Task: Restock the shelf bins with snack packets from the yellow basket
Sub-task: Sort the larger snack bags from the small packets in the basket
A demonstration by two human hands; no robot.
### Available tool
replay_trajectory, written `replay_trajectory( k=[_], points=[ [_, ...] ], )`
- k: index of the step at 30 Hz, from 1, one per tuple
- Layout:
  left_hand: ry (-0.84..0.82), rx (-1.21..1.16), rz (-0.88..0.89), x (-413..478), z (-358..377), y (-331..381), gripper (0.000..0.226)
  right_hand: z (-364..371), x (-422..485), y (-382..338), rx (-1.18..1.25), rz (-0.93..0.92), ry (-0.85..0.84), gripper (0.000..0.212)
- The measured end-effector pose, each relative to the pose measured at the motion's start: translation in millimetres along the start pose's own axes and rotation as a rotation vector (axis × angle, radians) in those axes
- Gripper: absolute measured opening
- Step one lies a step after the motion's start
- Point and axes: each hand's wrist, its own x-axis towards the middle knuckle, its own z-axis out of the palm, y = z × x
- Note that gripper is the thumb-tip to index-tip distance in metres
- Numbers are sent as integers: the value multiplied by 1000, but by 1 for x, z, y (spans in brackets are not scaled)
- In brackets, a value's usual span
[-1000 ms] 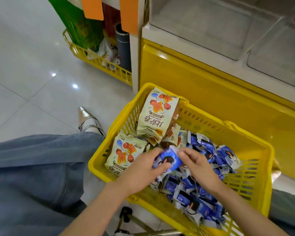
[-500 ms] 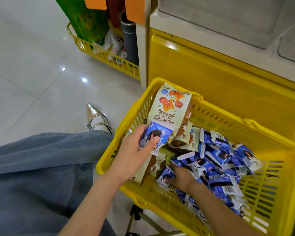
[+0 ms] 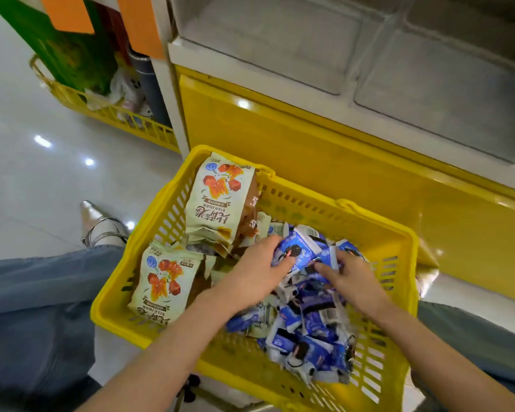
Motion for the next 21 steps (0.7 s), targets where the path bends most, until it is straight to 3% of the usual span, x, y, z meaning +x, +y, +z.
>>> replay_trajectory(
  k=[4, 8, 12, 15, 19, 21],
  points=[
    [-91, 168, -32, 53, 25, 21, 33, -45, 2, 29, -17, 94, 164, 28],
    [-201, 176, -13, 84, 47, 37, 46, -49, 1, 39, -55, 153, 237, 37],
    [110, 319, 132, 75, 56, 29, 48, -24, -19, 35, -146, -75, 436, 46],
    [164, 238, 138, 48, 56, -7, 25, 2, -33, 36, -64, -102, 270, 35],
    [-153, 284, -169, 23, 58, -66, 25, 36, -36, 50, -119, -18, -116, 50],
    [-327, 309, -306, 19, 62, -87, 33, 44, -35, 56, -128, 47, -187, 57]
  ],
)
